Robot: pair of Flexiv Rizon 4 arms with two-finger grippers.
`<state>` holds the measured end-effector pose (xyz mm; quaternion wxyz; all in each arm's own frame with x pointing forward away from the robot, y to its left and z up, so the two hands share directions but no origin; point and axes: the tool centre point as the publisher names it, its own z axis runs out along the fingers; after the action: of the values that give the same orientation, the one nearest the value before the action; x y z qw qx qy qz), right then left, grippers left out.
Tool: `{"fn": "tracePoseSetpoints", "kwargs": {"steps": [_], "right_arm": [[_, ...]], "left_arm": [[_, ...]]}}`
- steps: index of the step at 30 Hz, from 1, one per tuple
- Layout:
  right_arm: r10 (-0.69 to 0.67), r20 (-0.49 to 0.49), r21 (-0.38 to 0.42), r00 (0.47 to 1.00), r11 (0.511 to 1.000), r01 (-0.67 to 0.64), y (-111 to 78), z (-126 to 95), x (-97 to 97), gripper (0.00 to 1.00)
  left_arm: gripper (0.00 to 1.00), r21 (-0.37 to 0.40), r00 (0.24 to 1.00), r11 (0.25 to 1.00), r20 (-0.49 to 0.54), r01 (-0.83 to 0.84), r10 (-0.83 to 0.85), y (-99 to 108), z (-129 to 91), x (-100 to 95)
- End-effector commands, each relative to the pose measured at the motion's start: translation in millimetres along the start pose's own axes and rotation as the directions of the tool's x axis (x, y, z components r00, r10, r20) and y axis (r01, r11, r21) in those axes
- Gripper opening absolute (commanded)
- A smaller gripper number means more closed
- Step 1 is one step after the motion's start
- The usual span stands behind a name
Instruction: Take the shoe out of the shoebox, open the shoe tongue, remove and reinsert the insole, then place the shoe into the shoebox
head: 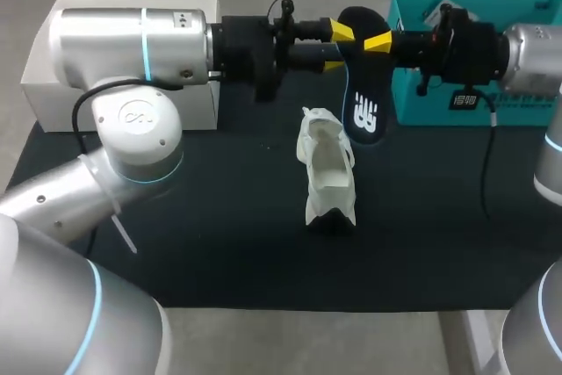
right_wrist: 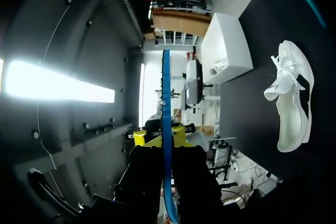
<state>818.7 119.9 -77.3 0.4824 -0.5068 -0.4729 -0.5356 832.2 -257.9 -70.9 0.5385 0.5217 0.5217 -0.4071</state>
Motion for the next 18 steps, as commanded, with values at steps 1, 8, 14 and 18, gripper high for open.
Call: {"fn": "tracePoseSetpoints", "kwargs": {"steps": [1,8,14,18], "right_arm": [[-0.002,-0.002,0.006,1.000,1.000,0.002,-0.8,3.9,-0.6,0.00],[-0.007,-0.008,0.014,1.000,1.000,0.007,-2.2,7.8,1.4,0.00],[-0.011,-0.005,0.017,1.000,1.000,0.011,-2.6,8.8,2.7,0.00],[-0.011,-0.005,0.012,1.000,1.000,0.011,-2.7,8.0,3.0,0.00]], "left_arm": [[0.40,0.002,1.000,1.000,0.022,-0.006,0.006,2.2,4.2,2.1],[0.33,0.004,0.999,1.000,0.033,-0.018,0.018,2.8,6.8,1.6],[0.16,-0.005,0.999,1.000,0.044,-0.022,0.022,2.9,8.4,1.7],[0.16,-0.004,0.999,1.000,0.045,-0.026,0.026,2.8,7.9,2.6]]}}
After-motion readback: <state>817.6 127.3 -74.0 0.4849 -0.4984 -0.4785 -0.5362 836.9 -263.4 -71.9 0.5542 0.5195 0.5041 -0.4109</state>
